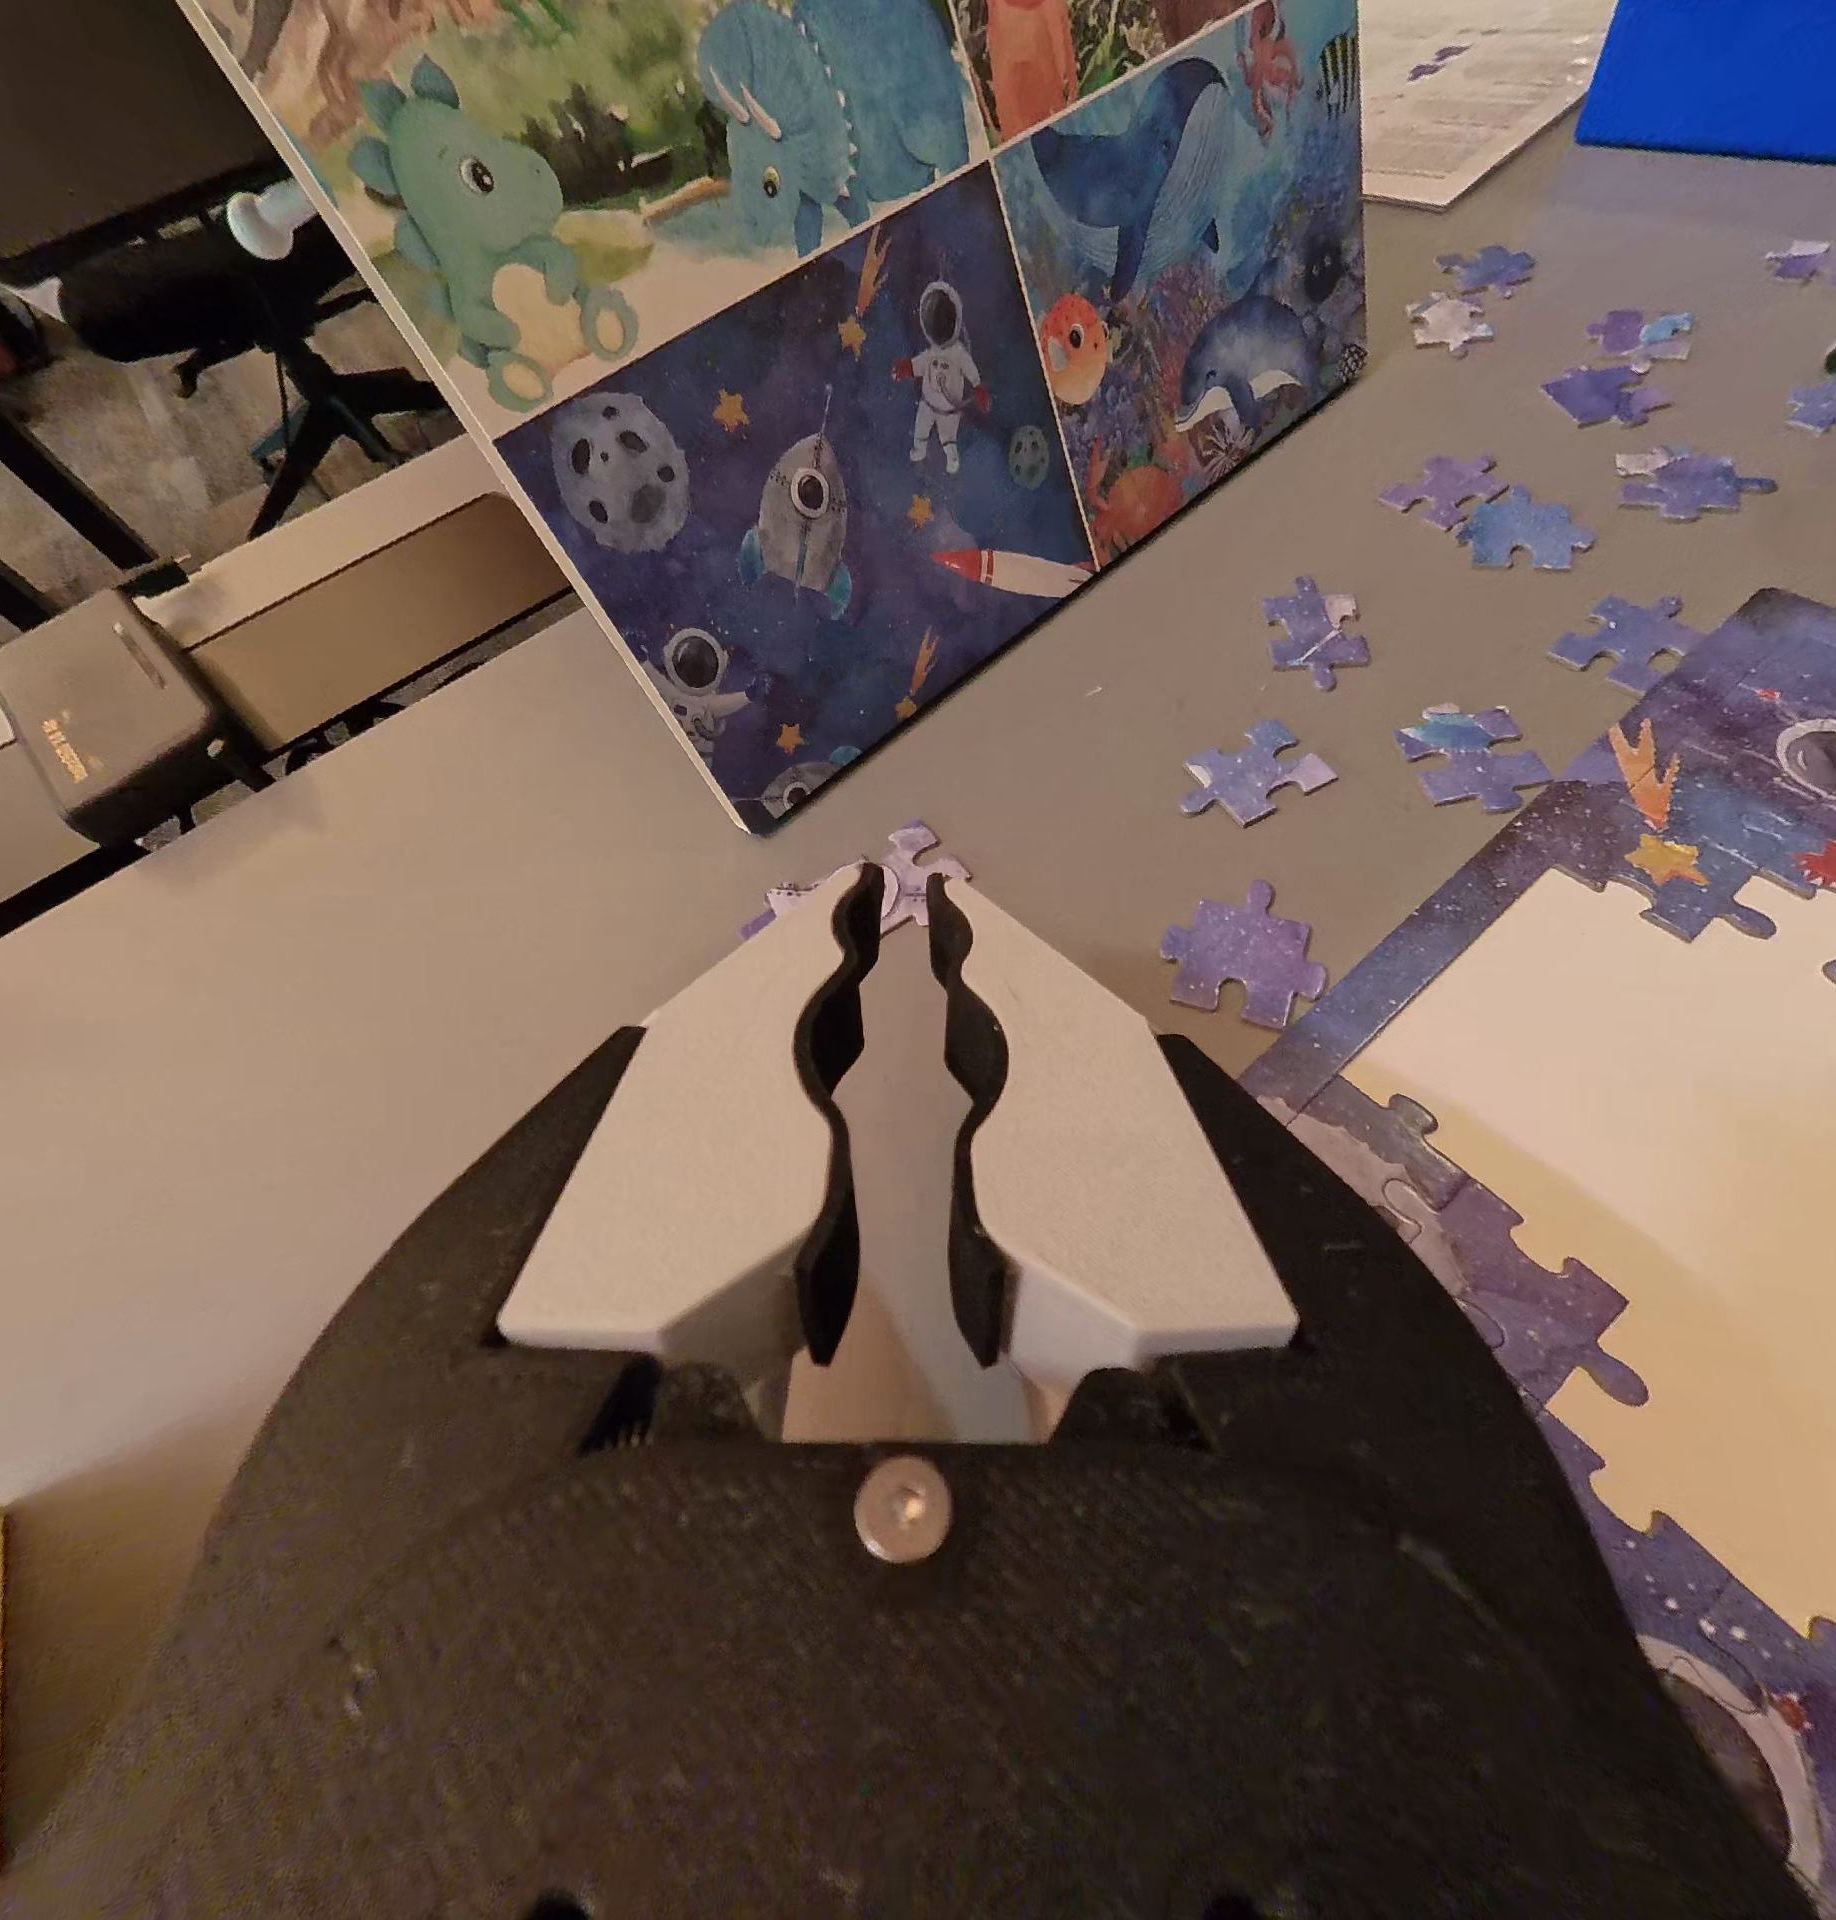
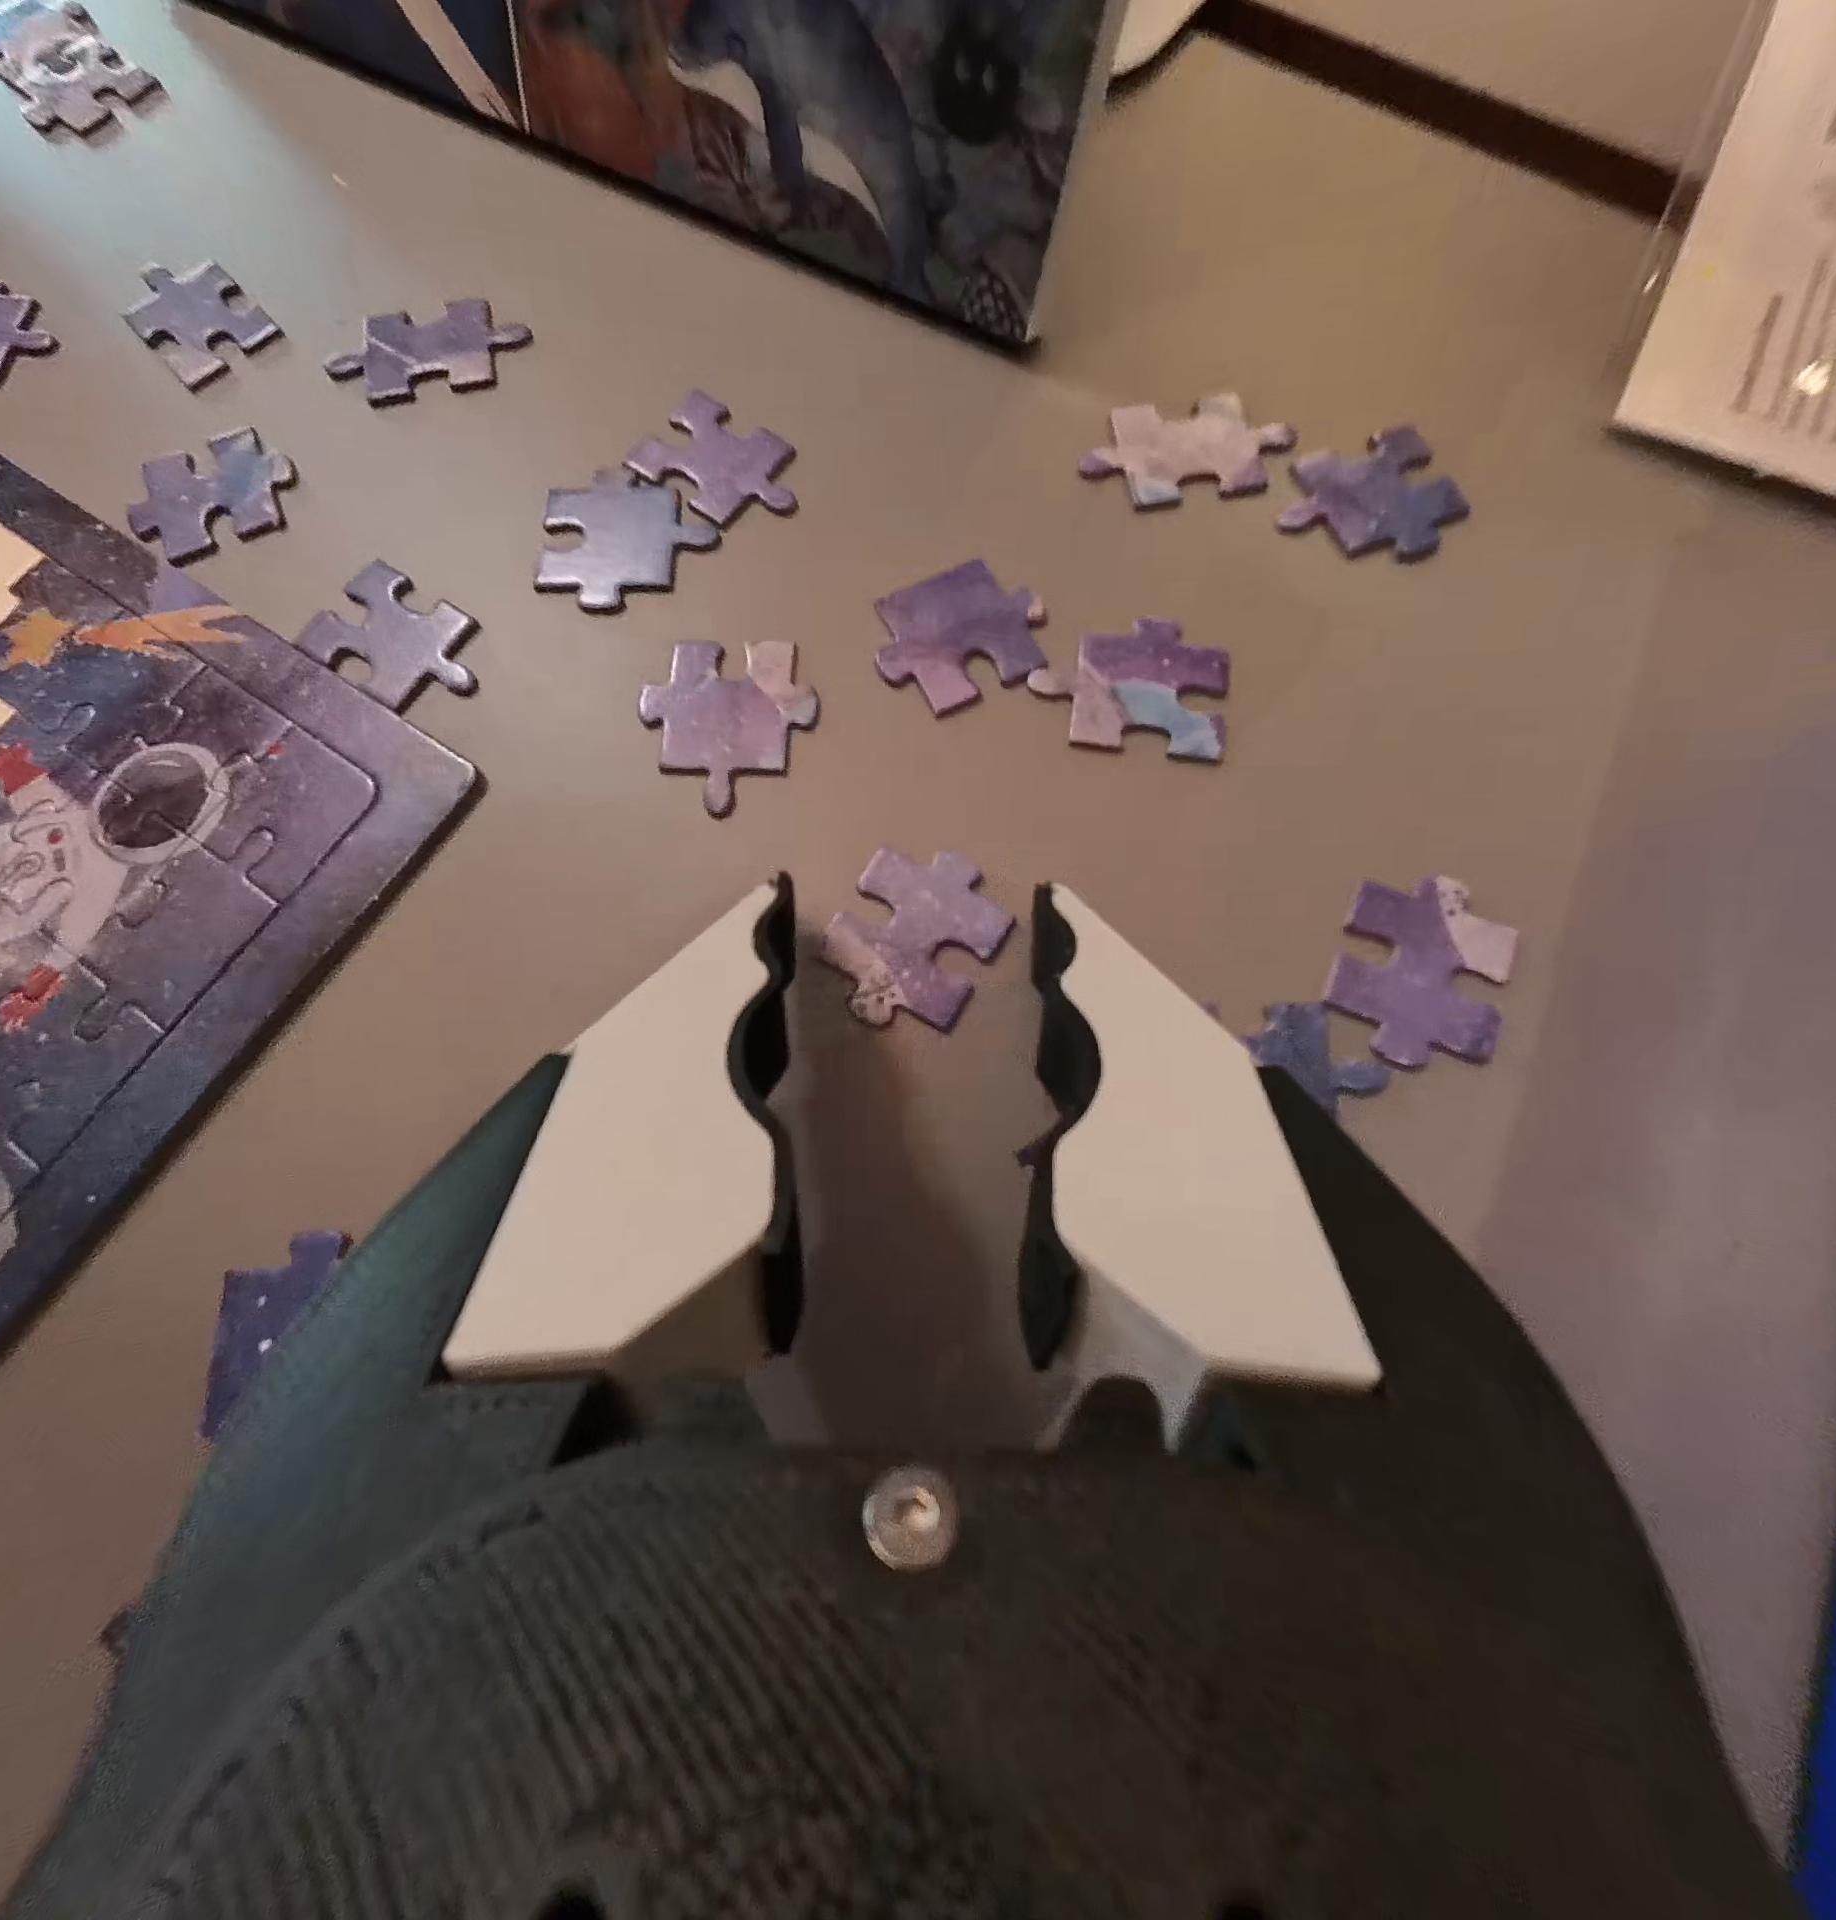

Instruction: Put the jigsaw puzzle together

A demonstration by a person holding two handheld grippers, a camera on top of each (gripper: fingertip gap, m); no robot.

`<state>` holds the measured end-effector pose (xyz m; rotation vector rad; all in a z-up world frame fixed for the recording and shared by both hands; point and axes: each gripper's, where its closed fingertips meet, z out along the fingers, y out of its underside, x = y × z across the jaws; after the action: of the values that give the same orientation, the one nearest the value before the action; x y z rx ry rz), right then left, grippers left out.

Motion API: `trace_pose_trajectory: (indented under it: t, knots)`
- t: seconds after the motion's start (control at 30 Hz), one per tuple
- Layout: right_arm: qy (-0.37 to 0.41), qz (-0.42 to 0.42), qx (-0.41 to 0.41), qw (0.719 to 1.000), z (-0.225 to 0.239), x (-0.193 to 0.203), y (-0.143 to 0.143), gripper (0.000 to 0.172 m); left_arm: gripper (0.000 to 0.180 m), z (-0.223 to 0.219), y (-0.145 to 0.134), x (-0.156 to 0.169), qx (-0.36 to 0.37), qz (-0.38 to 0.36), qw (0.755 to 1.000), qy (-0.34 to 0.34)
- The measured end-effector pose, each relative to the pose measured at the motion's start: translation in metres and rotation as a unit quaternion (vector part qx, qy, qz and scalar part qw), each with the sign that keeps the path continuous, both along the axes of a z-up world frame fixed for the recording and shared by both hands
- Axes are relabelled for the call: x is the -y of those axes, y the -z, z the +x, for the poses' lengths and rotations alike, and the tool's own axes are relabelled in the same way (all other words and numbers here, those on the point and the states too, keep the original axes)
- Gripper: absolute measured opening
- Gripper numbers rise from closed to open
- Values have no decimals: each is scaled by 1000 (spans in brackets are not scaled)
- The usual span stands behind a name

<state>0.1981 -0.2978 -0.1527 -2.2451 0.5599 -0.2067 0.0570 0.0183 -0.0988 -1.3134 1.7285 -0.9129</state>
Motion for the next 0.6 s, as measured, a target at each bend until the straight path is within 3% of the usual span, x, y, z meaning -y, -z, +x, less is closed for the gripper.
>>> trace_pose_trajectory:
  t: [0.13, 0.23, 0.43, 0.47, 0.5, 0.6]
  knots:
    - [-3, -20, 1, 1000, -2, 1, 5, 48, 6, 0, -1, 0, 2, 1, 1000, 0]
    - [-16, -30, 5, 999, -8, 0, 5, 35, 6, 0, 0, 0, 1, -1, 1000, 0]
    - [-24, -34, 7, 999, -10, 1, 4, 33, 6, 0, 0, 2, 2, 0, 1000, 2]
    - [-31, -32, 12, 999, -10, 0, 3, 29, 6, 0, -1, 2, 3, 0, 1000, 2]
    - [-41, -24, 22, 999, -12, -2, -1, 14, 6, 0, -1, 2, 3, -1, 1000, 2]
    - [-53, -6, 48, 997, -14, -9, -11, 14, 6, 0, -1, 4, 4, -1, 1000, 4]
